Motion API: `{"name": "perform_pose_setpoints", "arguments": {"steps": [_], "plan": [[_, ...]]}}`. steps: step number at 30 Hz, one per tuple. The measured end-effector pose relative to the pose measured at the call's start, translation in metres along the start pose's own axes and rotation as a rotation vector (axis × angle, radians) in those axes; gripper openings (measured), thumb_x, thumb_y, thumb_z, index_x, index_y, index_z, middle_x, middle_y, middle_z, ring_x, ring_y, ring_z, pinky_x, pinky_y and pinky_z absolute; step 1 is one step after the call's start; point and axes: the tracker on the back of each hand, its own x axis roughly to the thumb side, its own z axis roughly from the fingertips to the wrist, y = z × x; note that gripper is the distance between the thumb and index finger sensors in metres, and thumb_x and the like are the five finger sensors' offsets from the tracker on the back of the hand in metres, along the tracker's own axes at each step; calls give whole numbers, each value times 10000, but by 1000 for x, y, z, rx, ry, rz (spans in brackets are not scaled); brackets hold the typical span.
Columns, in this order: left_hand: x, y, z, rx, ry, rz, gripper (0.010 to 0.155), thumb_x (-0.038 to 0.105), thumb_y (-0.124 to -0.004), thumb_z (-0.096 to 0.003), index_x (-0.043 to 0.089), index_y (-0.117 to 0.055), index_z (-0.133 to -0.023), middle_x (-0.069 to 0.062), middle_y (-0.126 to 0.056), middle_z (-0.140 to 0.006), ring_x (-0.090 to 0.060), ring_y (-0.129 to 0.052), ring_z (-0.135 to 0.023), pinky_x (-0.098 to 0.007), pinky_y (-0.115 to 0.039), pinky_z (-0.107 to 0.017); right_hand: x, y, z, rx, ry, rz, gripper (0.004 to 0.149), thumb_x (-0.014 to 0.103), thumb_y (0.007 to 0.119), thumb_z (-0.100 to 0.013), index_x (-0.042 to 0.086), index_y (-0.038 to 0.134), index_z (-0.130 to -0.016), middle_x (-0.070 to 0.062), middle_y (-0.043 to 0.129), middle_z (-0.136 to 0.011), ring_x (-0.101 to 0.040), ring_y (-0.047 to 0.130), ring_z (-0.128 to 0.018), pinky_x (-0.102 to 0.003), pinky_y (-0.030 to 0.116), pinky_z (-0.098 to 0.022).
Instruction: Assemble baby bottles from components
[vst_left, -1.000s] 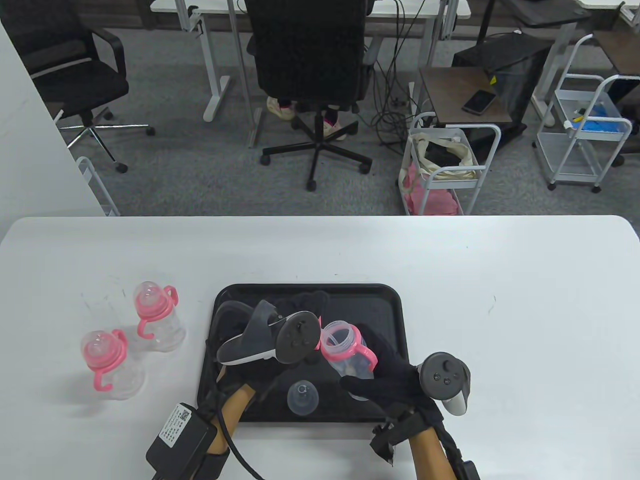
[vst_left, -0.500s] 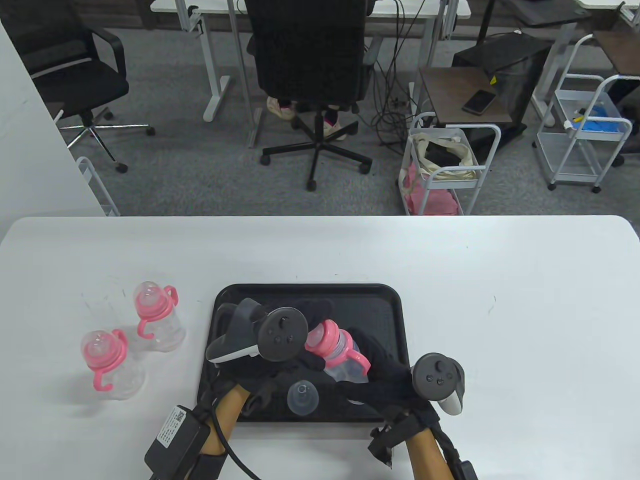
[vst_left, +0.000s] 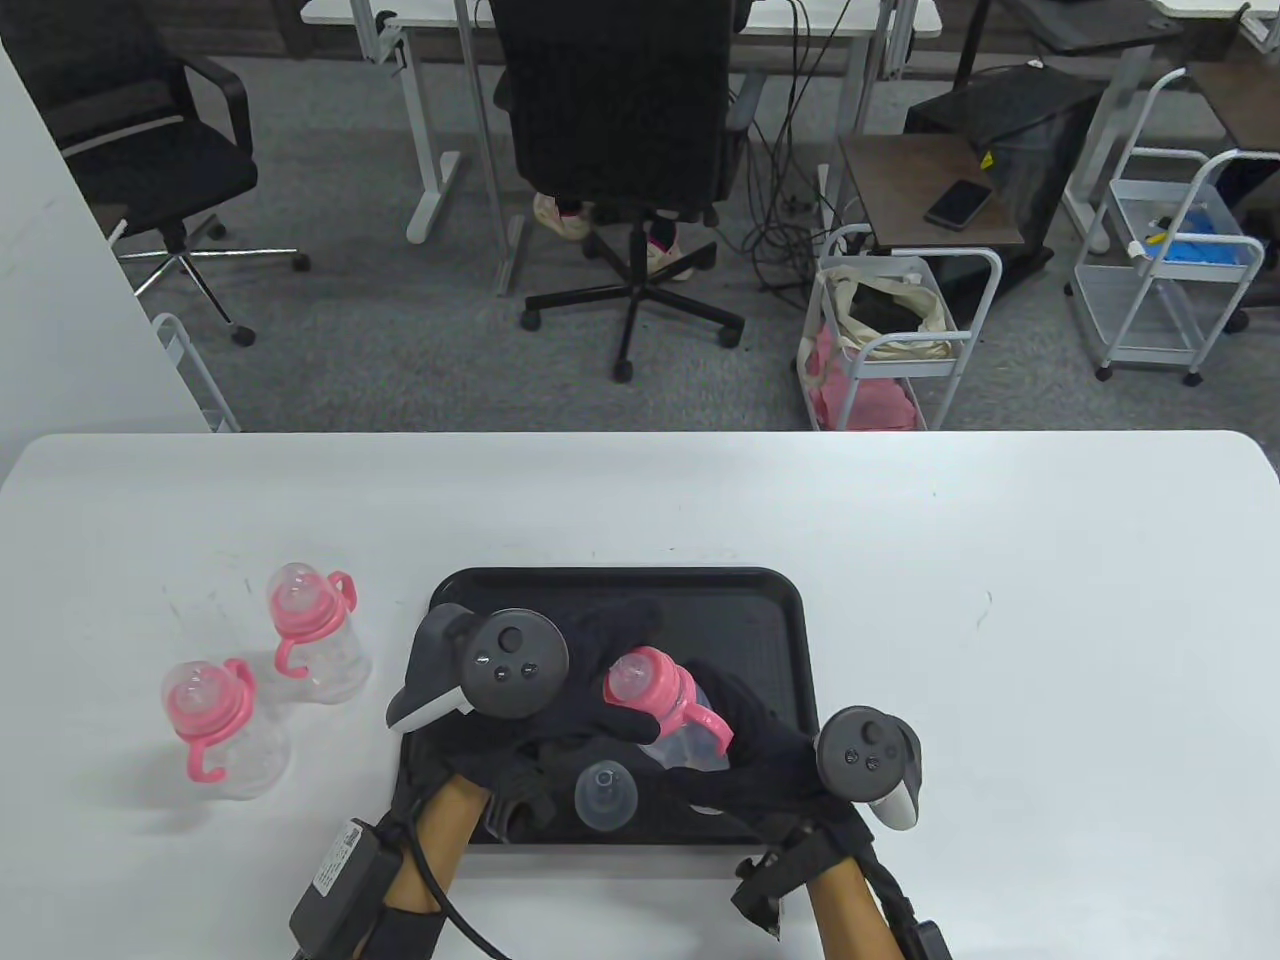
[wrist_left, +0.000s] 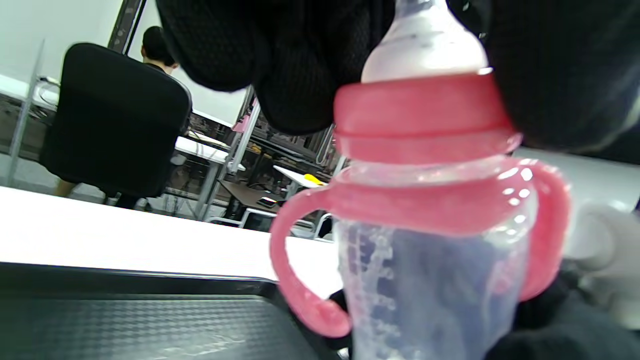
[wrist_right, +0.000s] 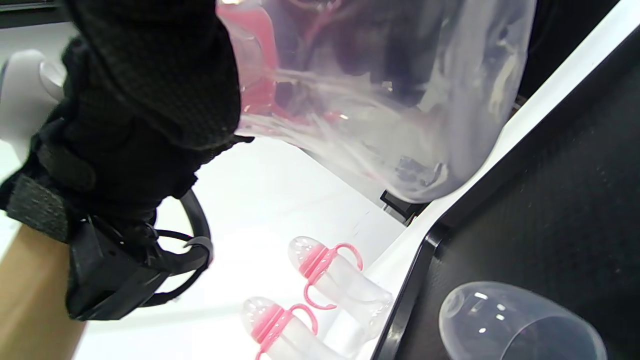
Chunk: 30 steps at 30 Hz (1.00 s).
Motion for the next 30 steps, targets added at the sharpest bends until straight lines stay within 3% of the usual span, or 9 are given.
{"name": "perform_pose_setpoints", "arguments": {"steps": [7, 10, 13, 16, 18, 23, 26, 28, 30], "plan": [[-21, -6, 4, -85, -66, 199, 912, 531, -960, -399, 420, -470, -1160, 101, -693, -1182, -215, -818, -1064, -583, -636, -787, -8, 7, -3, 73, 14, -148, 948, 514, 963, -460, 134, 441, -1155, -141, 600, -1108, -399, 785, -953, -705, 619, -694], [-26, -4, 11, -23, -67, 221, 1010, 583, -957, -375, 426, -377, -1187, 71, -574, -1247, -293, -741, -1136, -646, -590, -792, -7, 8, -3, 70, 14, -137, 949, 516, 957, -465, 130, 434, -1157, -143, 596, -1111, -401, 783, -954, -703, 619, -695], [-35, 2, 18, 51, -40, 262, 1134, 690, -903, -350, 325, -265, -1214, -25, -427, -1283, -368, -620, -1178, -682, -546, -792, -8, 6, -3, 45, 27, -113, 952, 516, 951, -469, 126, 419, -1156, -146, 584, -1111, -398, 778, -957, -703, 616, -696], [-49, -1, 28, 166, 30, 372, 1135, 753, -810, -394, 236, -227, -1218, -85, -401, -1273, -385, -585, -1168, -679, -536, -790, -9, 3, 0, -13, 32, -110, 952, 516, 947, -475, 126, 407, -1155, -143, 572, -1113, -398, 765, -963, -702, 613, -697], [-54, -10, 33, 219, 85, 456, 1103, 746, -812, -403, 176, -313, -1205, -106, -475, -1237, -387, -637, -1131, -673, -554, -780, -8, 1, 1, -64, 23, -97, 951, 526, 937, -479, 128, 396, -1153, -140, 561, -1115, -392, 764, -965, -699, 617, -696], [-51, -44, 31, 153, 95, 496, 1080, 794, -758, -416, 162, -352, -1193, -100, -541, -1206, -385, -662, -1115, -661, -573, -773, -3, 5, 2, -127, 24, -51, 952, 533, 925, -486, 115, 383, -1148, -149, 553, -1109, -392, 760, -961, -697, 626, -689], [-47, -63, 29, 179, 108, 520, 1083, 814, -720, -419, 167, -311, -1185, -117, -474, -1219, -390, -607, -1133, -678, -533, -778, -3, 12, 0, -100, 37, 5, 953, 533, 924, -487, 110, 385, -1149, -152, 555, -1107, -395, 763, -955, -697, 632, -684], [-44, -73, 31, 284, 164, 529, 1077, 826, -717, -398, 179, -348, -1175, -112, -506, -1202, -389, -614, -1126, -694, -524, -766, -2, 19, -1, -71, 43, 46, 953, 530, 928, -485, 107, 390, -1148, -158, 560, -1103, -397, 768, -948, -699, 634, -679], [-43, -82, 33, 249, 181, 527, 1032, 824, -682, -419, 193, -355, -1167, -124, -478, -1193, -395, -602, -1117, -692, -519, -763, -1, 25, -3, -38, 42, 79, 954, 534, 928, -483, 107, 395, -1148, -156, 566, -1101, -397, 772, -944, -694, 641, -678]]}}
